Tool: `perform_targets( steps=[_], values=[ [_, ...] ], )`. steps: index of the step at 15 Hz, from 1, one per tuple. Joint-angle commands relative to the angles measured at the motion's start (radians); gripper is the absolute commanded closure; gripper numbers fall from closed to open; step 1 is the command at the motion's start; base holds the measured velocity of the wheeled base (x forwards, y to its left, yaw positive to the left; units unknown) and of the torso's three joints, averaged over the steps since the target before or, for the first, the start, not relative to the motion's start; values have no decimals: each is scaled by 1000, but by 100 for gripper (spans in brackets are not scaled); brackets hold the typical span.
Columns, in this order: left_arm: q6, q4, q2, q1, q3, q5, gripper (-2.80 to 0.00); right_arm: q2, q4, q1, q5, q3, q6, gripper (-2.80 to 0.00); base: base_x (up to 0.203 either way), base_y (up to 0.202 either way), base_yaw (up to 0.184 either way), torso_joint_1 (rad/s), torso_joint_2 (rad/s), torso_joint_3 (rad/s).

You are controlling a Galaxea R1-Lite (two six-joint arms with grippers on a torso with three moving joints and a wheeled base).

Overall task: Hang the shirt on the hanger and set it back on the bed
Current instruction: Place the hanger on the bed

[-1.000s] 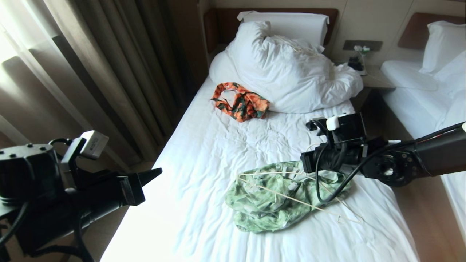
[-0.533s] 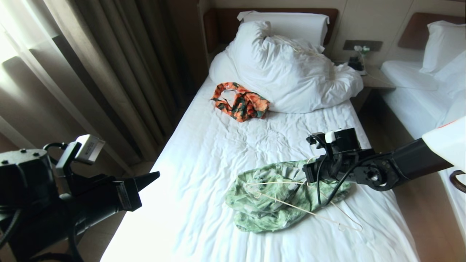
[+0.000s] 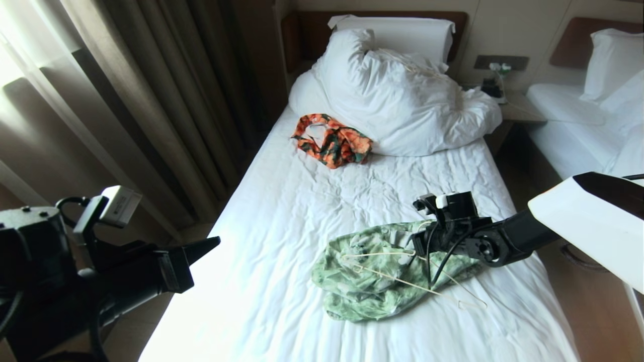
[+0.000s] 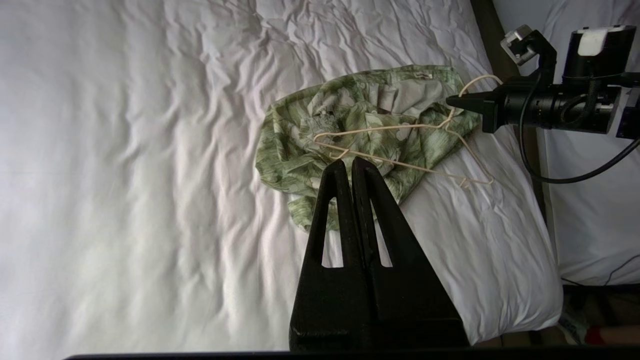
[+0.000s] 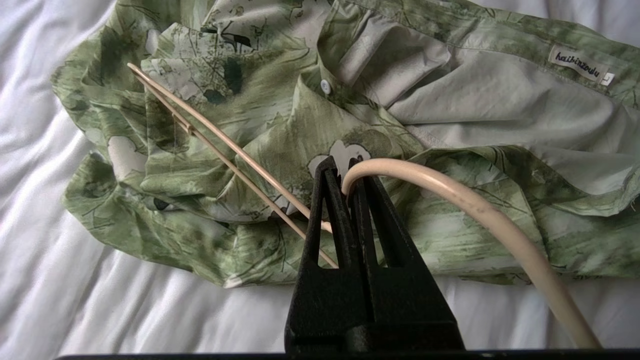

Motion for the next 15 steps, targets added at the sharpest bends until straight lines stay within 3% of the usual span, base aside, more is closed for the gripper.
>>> perform_targets(
  steps=[1, 7, 8, 15],
  values=[
    [-2, -5, 2, -11, -3, -2, 0, 68, -2, -5, 0, -31, -23, 0, 0, 0, 0, 0, 0, 0],
    [-3, -52, 6, -27, -6, -1, 0, 145, -64, -38, -30, -126, -38, 0, 0, 0, 0, 0, 0, 0],
    [-3, -53, 2, -27, -4, -1, 0, 142, -64, -38, -33, -124, -38, -280, 0, 0, 0, 0, 0, 0],
    [0, -50, -48, -22, 18, 9, 0, 39, -118, -37, -90, 33, -40, -280, 0, 0, 0, 0, 0, 0]
  ],
)
